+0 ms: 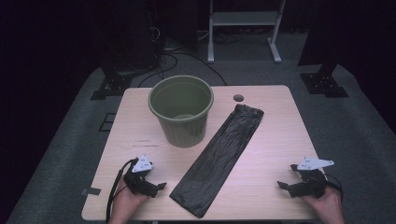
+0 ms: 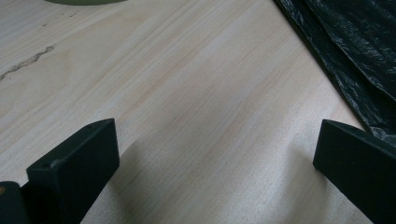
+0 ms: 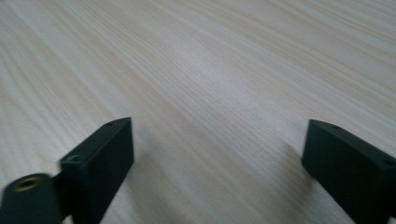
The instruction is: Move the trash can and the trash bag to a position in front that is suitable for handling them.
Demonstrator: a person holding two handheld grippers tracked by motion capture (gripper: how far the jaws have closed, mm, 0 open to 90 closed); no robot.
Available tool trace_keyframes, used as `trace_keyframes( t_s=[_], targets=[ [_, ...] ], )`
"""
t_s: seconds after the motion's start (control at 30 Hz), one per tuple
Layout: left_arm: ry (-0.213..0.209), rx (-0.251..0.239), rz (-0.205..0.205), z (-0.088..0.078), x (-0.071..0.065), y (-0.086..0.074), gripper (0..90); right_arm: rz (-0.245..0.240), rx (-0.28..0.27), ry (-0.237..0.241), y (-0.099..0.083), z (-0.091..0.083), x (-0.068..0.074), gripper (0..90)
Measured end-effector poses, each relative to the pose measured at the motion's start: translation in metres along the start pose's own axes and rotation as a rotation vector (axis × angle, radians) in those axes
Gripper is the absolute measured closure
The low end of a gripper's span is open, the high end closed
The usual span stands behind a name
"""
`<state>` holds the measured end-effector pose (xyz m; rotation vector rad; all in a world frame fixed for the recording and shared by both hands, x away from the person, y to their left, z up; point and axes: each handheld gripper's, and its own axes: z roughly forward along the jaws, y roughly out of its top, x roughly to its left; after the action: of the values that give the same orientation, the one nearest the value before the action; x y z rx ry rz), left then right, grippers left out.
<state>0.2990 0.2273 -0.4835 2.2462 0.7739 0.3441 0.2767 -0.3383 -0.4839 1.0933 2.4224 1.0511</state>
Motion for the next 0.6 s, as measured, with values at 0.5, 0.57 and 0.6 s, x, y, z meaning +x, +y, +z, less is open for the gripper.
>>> trace_keyframes(
  t_s=[0.5,0.57,0.6],
  targets=[
    [0.0,0.0,0.0,0.0,0.0,0.0,0.0,-0.032,-0.077,0.041,0.032,0.004,0.019,25.2],
    [0.0,0.0,0.0,0.0,0.0,0.0,0.0,-0.036,-0.08,0.045,0.036,0.006,0.021,25.6],
    [0.0,0.0,0.0,0.0,0.0,0.0,0.0,-0.04,-0.079,0.046,0.039,0.009,0.022,25.9]
  ],
)
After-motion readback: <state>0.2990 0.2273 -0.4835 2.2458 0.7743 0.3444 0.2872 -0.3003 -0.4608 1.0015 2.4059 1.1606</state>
